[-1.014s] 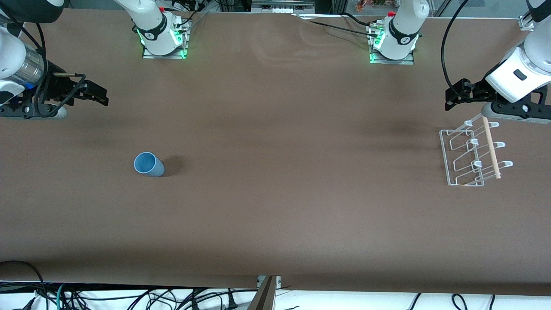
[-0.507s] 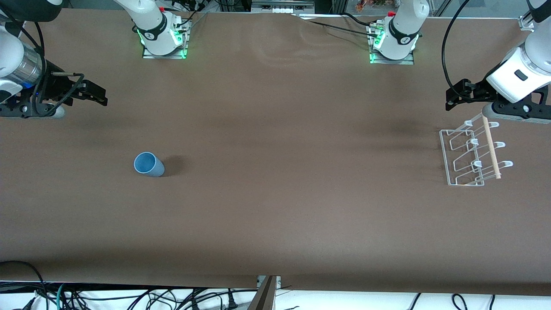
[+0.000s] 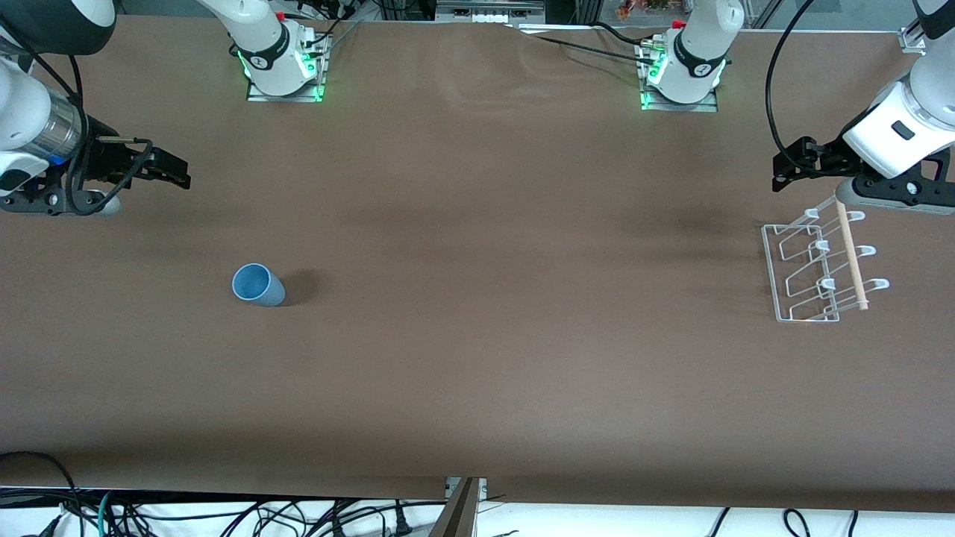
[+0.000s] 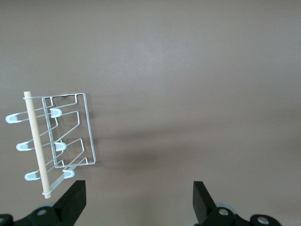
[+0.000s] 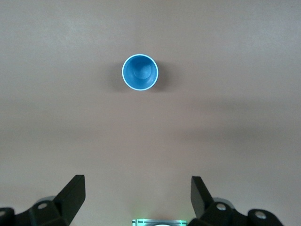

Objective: Transfer cup to left arm and place on rack

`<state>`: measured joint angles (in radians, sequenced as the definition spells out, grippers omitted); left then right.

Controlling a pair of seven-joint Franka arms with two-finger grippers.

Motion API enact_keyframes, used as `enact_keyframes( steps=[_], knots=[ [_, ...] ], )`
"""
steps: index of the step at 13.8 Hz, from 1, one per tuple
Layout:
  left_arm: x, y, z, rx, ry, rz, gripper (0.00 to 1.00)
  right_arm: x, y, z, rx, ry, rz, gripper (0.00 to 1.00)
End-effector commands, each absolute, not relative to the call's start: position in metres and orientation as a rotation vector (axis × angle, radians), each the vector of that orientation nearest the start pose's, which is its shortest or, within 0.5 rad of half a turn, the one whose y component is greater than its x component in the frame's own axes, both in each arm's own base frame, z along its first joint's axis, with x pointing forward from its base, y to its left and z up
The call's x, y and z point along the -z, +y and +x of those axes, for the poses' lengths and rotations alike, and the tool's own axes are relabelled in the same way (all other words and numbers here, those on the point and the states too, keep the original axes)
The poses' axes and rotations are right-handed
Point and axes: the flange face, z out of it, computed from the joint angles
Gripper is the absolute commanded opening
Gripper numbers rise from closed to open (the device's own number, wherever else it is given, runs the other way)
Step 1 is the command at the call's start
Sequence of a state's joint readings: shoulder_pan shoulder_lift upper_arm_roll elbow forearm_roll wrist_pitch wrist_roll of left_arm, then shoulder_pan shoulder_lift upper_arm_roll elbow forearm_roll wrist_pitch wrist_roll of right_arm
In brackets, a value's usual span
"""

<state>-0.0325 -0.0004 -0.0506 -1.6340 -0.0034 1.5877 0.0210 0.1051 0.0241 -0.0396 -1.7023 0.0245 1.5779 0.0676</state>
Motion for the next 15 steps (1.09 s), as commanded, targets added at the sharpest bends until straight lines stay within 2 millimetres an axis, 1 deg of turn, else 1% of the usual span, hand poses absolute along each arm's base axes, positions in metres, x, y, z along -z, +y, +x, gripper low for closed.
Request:
enact_keyframes(
  steps=[1,3,5,8,9,10,13,15],
  knots=[
    [-0.599,-0.047,0.546,-0.055,0.188,-3.129,1.00,-0.545,0.033,0.558,-0.267,-0.029,-3.126,0.99],
    [-0.600,-0.052,0.546,-0.050,0.204,-3.125,1.00,-0.534,0.030,0.562,-0.289,-0.051,-3.126,0.99],
    [-0.600,-0.052,0.546,-0.050,0.205,-3.123,1.00,-0.522,0.031,0.567,-0.303,-0.053,-3.127,0.99],
    [-0.599,-0.052,0.546,-0.055,0.204,-3.123,1.00,-0.493,0.026,0.578,-0.327,-0.081,-3.125,0.99],
    [-0.599,-0.052,0.546,-0.057,0.204,-3.123,1.00,-0.485,0.019,0.578,-0.329,-0.081,-3.123,0.99],
    [-0.599,-0.052,0.545,-0.060,0.207,-3.123,1.00,-0.476,0.016,0.578,-0.320,-0.083,-3.124,0.99],
    [-0.599,-0.052,0.546,-0.057,0.207,-3.123,1.00,-0.449,0.015,0.580,-0.319,-0.097,-3.123,0.99],
    [-0.599,-0.052,0.546,-0.057,0.207,-3.123,1.00,-0.422,0.008,0.586,-0.350,-0.123,-3.117,0.99]
  ],
)
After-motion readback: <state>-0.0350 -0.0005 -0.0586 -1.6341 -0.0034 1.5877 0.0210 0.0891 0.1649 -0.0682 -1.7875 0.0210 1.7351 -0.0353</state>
